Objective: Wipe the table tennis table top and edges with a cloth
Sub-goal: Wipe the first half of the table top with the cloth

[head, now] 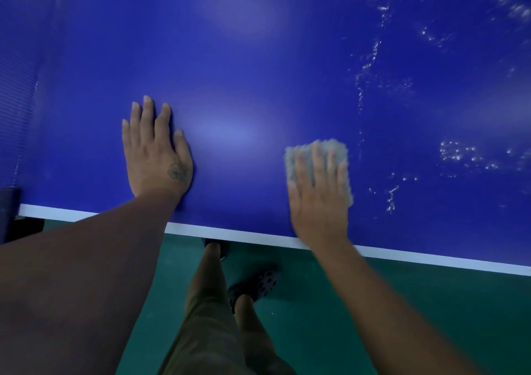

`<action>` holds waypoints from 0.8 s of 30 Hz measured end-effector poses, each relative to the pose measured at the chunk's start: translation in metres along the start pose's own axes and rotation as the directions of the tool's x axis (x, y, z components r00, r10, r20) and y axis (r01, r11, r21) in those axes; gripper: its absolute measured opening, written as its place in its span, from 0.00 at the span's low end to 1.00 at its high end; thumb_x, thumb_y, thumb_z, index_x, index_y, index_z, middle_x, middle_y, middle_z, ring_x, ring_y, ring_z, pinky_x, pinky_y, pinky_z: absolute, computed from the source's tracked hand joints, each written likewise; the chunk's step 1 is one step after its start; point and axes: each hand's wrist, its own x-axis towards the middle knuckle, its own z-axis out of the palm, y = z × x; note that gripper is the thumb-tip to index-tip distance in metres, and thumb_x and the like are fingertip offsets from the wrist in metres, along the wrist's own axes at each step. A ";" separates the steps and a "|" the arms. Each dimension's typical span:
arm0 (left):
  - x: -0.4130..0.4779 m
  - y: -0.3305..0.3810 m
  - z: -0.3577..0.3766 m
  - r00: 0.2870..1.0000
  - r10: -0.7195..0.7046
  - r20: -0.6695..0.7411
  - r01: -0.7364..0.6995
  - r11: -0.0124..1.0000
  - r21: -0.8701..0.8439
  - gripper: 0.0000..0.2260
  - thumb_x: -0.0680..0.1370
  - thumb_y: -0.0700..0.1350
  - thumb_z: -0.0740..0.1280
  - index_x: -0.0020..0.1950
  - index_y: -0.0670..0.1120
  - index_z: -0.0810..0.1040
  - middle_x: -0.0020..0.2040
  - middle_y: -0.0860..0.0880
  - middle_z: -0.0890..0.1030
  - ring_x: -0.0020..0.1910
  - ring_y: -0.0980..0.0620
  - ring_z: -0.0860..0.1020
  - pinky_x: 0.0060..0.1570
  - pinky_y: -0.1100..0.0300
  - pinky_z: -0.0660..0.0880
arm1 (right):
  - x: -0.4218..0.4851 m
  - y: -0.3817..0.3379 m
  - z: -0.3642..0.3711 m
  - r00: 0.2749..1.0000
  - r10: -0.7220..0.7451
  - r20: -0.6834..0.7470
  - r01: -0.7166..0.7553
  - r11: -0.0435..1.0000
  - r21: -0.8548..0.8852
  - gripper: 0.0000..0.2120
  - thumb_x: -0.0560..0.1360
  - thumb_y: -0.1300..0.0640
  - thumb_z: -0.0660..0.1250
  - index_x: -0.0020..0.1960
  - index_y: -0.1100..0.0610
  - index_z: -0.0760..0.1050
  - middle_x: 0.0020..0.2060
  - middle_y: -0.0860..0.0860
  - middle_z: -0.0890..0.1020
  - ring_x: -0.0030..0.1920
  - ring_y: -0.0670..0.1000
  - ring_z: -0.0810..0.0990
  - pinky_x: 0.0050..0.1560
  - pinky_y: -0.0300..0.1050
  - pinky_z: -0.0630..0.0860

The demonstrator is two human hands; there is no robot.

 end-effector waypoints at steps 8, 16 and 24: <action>0.004 0.013 0.001 0.971 0.192 0.143 -0.212 0.967 0.142 0.33 0.87 0.60 0.48 0.87 0.40 0.55 0.88 0.40 0.51 0.88 0.39 0.46 0.86 0.41 0.44 | -0.020 0.060 -0.006 0.999 -0.013 0.031 0.013 1.000 -0.016 0.28 0.90 0.47 0.46 0.88 0.53 0.48 0.87 0.57 0.49 0.87 0.61 0.45 0.85 0.65 0.50; 0.025 0.110 0.038 0.991 0.063 0.116 -0.088 0.972 0.220 0.37 0.87 0.63 0.46 0.88 0.40 0.47 0.88 0.37 0.46 0.87 0.34 0.43 0.84 0.34 0.43 | -0.010 0.056 0.002 0.993 -0.115 0.016 0.115 0.993 -0.009 0.28 0.90 0.49 0.45 0.88 0.53 0.46 0.87 0.58 0.48 0.87 0.63 0.45 0.85 0.66 0.48; 0.036 0.128 0.051 0.997 0.022 0.078 -0.037 0.979 0.202 0.34 0.87 0.61 0.47 0.88 0.44 0.51 0.89 0.41 0.48 0.87 0.37 0.45 0.84 0.37 0.43 | 0.003 0.073 0.001 0.992 -0.126 -0.013 0.127 0.990 0.065 0.28 0.90 0.47 0.49 0.88 0.51 0.50 0.87 0.56 0.51 0.87 0.61 0.48 0.84 0.66 0.54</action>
